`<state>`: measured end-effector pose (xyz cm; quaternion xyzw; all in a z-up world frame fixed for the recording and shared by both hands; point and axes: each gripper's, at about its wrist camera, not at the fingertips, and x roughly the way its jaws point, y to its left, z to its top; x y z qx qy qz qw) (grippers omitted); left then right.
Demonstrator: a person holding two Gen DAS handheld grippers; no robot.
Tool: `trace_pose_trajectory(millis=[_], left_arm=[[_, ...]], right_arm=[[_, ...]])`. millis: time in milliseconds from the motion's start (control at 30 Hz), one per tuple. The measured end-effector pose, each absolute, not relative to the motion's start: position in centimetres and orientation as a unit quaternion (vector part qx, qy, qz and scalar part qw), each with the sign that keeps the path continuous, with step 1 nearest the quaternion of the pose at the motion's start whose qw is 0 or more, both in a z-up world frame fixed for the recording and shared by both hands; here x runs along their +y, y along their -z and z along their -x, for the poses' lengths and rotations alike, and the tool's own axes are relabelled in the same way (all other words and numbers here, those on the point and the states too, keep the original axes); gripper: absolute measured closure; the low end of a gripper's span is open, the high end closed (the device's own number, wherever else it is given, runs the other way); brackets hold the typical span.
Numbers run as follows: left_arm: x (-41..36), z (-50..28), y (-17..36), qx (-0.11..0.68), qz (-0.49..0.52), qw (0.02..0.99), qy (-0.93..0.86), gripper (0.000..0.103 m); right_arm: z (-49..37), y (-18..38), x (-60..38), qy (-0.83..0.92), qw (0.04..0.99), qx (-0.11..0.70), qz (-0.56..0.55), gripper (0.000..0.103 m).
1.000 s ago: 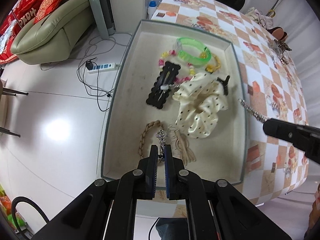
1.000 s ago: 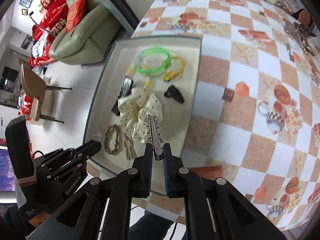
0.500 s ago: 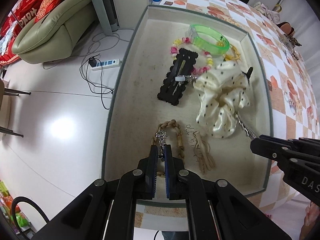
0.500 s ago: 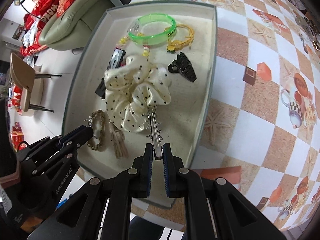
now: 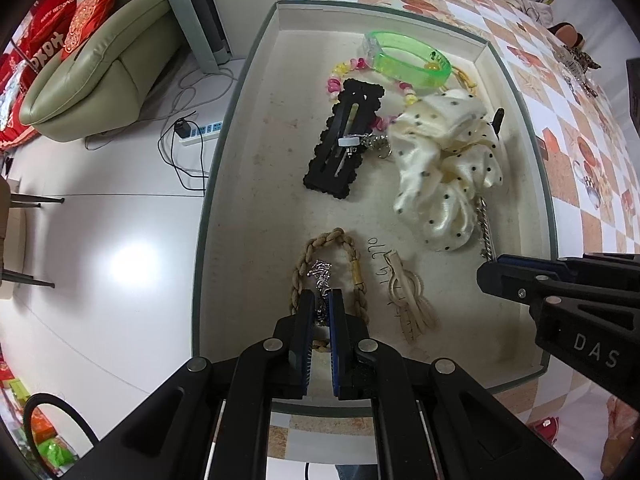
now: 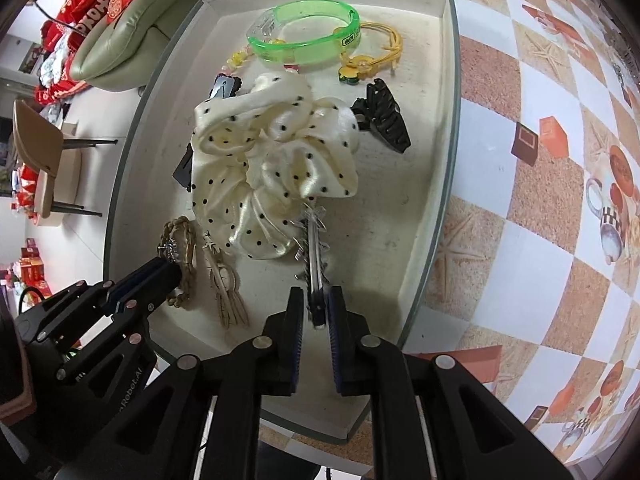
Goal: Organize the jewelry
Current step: 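Carry the barrette into the tray with the right tool while the left releases the chain pendant there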
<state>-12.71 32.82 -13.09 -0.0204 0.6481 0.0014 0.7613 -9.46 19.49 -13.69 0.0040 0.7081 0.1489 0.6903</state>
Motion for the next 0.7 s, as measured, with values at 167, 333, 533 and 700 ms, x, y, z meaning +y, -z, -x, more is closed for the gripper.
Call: trace_pose_trajectory(millis=[167,333,533,700], left_arm=[[32.8,12.8,12.8,0.65,0.015,0.76,-0.004,0.092],[32.8,12.9,11.9,0.645,0.013,0.764,-0.002,0.092],[32.3,13.0,10.8,0.643,-0.002,0.766,0.01,0.092],[31.7,13.4,9.8,0.642,-0.002,0.766,0.018,0.092]], right_arm=[[8.7,12.2,19.8,-0.153,0.701,0.697,-0.011,0.073],[8.5,10.2,19.5,-0.151,0.717,0.681,-0.018,0.071],[8.6,7.5,17.8,-0.132,0.731,0.669,-0.034,0.069],[8.7,6.1,15.7,-0.114,0.733,0.669,-0.046,0.069]])
